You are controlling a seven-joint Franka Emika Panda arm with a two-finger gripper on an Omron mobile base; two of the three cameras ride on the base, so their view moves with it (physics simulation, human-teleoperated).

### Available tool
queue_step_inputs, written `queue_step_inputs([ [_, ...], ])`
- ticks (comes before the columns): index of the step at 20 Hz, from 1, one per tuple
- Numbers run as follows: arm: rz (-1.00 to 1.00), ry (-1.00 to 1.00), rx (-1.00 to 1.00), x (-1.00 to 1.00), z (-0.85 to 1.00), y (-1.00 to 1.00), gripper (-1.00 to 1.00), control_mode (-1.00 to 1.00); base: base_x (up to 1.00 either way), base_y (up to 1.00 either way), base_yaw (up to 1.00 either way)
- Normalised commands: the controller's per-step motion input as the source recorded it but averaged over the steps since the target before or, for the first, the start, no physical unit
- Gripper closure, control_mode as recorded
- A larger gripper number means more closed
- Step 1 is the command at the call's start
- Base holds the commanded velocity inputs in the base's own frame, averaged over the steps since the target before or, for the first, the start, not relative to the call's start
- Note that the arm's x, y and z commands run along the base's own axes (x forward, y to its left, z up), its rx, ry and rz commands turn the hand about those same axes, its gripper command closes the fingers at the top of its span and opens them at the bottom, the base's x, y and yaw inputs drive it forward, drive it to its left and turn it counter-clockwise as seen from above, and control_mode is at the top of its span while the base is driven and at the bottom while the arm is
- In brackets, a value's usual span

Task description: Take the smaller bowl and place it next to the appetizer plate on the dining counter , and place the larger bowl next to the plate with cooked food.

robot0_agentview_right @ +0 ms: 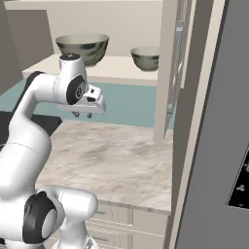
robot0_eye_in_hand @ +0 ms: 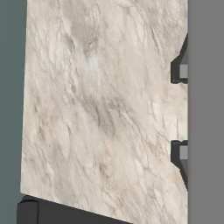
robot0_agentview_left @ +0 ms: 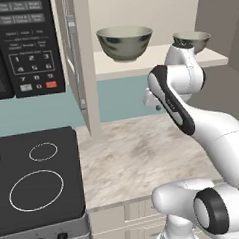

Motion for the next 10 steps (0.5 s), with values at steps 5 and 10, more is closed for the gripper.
queue_step_inputs([
  [5,0.0,-0.15,-0.01,-0.3,0.06,-0.03,-1.0,-1.0,0.0,0.0,0.0],
  [10,-0.03,-0.53,-0.04,-0.44,0.46,0.0,-1.0,-1.0,0.0,0.0,0.0],
])
